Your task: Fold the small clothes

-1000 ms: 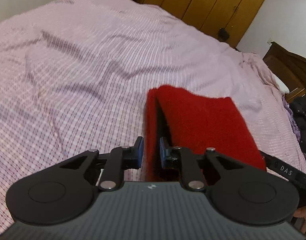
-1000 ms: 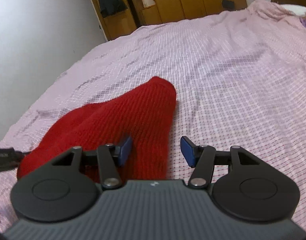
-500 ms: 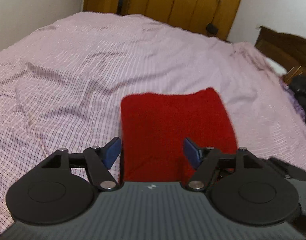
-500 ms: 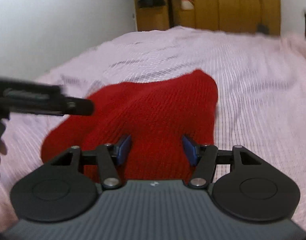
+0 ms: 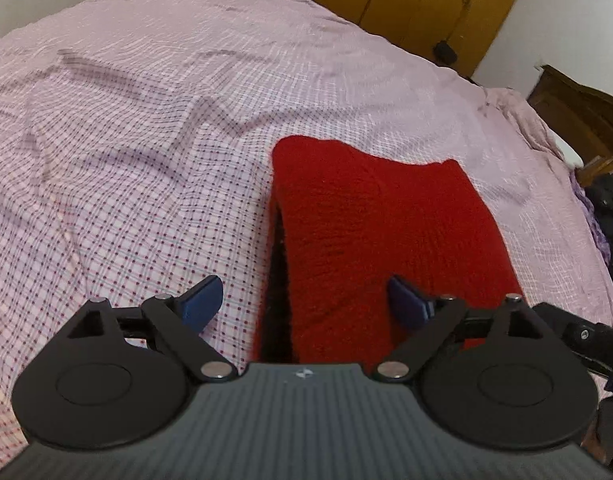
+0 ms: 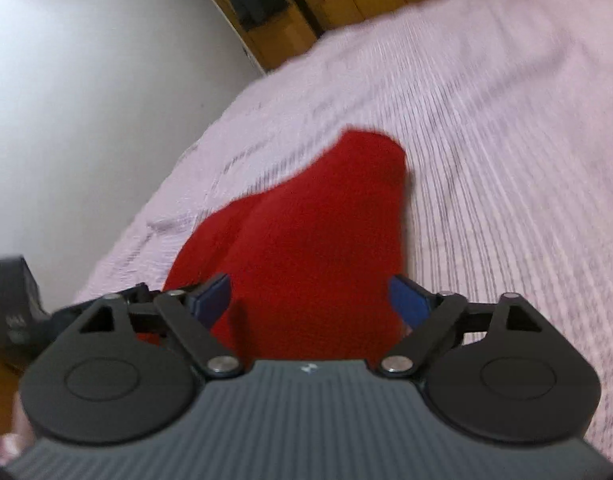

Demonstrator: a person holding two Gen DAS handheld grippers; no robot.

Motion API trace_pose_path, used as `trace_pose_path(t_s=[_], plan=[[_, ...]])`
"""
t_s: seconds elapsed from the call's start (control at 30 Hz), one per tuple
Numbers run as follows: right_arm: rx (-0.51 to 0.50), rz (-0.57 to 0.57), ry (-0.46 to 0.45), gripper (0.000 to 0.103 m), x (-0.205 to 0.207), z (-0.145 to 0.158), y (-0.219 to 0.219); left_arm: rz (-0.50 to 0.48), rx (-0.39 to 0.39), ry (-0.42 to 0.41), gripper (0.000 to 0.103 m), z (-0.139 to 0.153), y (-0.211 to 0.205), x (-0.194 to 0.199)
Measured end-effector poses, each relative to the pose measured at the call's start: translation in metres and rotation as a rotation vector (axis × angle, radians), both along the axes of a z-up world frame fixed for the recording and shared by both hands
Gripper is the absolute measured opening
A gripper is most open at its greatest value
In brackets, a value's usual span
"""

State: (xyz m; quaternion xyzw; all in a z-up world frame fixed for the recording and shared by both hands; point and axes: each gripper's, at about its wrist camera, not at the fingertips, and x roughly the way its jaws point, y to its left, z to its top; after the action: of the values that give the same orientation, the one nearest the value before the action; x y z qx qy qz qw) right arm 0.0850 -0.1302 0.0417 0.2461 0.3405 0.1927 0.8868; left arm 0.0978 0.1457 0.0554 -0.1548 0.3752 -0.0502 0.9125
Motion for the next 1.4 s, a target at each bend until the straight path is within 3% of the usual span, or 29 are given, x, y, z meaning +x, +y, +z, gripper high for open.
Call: trace_pose_path(t_s=[0.17, 0.2, 0.27, 0.37, 0.47, 0.53, 0.67, 0.9, 1.1, 1.23, 1.4], plan=[[0.162, 0.068, 0.108, 0.095, 0.015, -0.033, -0.017, -0.019, -0.051, 0.021, 0.097, -0.011, 0.006, 0.003], [0.19, 0.075, 0.123, 0.102, 0.019, -0.04, -0.017, -0.017, -0.07, 0.027, 0.097, -0.014, 0.009, 0.004], [0.248, 0.101, 0.157, 0.103, 0.029, -0.055, -0.014, -0.018, -0.131, 0.046, 0.097, -0.019, 0.015, 0.006], [0.243, 0.126, 0.139, 0.103, 0.035, -0.058, -0.001, -0.042, -0.225, 0.073, 0.097, -0.026, 0.021, 0.009], [0.222, 0.148, 0.13, 0.103, 0.043, -0.056, 0.01, -0.081, -0.349, 0.095, 0.086, -0.035, 0.026, 0.011], [0.248, 0.155, 0.127, 0.089, 0.045, -0.053, 0.01, -0.085, -0.453, 0.11, 0.082, -0.042, 0.03, 0.011], [0.271, 0.172, 0.085, 0.081, 0.038, -0.03, -0.002, -0.082, -0.535, 0.09, 0.081, -0.039, 0.027, 0.003], [0.261, 0.14, 0.028, 0.079, 0.002, 0.015, -0.048, -0.164, -0.499, 0.027, 0.081, 0.0, -0.03, -0.023], [0.174, 0.103, 0.112, 0.079, -0.033, 0.028, -0.097, -0.252, -0.397, 0.052, 0.081, 0.009, -0.094, -0.049], [0.17, 0.087, 0.227, 0.079, -0.049, 0.006, -0.114, -0.264, -0.248, 0.038, 0.081, 0.005, -0.124, -0.08], [0.032, 0.083, 0.209, 0.082, -0.054, -0.019, -0.099, -0.238, 0.029, -0.001, 0.083, 0.008, -0.146, -0.104]])
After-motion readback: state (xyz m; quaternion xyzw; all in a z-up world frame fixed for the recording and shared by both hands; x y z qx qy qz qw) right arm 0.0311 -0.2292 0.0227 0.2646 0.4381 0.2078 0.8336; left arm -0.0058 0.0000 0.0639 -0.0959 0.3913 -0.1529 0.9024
